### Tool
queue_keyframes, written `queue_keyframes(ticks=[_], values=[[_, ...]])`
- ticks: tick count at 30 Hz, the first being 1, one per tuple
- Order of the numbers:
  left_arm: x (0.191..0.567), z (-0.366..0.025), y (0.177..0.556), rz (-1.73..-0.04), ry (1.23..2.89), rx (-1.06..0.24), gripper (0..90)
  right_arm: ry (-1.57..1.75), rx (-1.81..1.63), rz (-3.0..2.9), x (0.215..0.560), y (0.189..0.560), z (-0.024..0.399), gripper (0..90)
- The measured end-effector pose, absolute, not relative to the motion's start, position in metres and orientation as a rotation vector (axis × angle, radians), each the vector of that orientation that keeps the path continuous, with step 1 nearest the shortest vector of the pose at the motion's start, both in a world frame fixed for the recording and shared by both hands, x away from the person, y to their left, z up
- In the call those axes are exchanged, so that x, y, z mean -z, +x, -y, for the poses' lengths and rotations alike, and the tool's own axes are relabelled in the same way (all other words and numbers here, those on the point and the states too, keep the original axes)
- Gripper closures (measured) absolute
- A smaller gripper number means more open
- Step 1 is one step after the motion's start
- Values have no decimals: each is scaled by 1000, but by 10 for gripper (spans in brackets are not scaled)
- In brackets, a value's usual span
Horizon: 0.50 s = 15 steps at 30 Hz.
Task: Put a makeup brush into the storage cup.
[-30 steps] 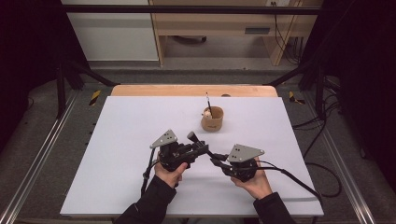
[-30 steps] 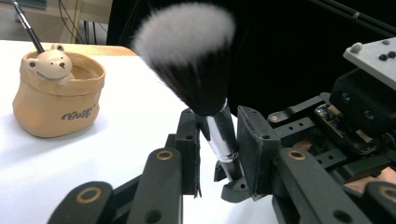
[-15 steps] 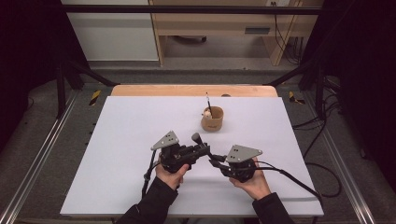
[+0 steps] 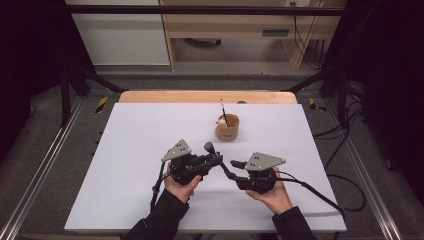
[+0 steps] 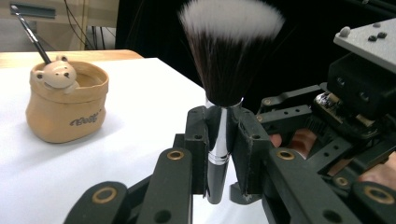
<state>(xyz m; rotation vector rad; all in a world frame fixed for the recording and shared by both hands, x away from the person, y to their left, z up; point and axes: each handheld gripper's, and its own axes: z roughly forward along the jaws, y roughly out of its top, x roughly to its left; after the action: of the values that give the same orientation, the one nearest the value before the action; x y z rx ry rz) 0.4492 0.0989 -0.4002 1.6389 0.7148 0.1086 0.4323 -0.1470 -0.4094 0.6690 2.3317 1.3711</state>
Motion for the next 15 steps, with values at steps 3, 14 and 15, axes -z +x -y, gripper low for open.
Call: queue_keyframes(ticks=[3, 14, 15], values=[[397, -99, 449, -719, 1646, -117, 765, 680, -1366, -2332, 408, 433, 148, 534], [391, -88, 447, -706, 1680, -133, 765, 712, -1413, -2323, 397, 436, 145, 586], [390, -87, 447, -706, 1682, -133, 765, 715, -1414, -2325, 397, 437, 145, 600]])
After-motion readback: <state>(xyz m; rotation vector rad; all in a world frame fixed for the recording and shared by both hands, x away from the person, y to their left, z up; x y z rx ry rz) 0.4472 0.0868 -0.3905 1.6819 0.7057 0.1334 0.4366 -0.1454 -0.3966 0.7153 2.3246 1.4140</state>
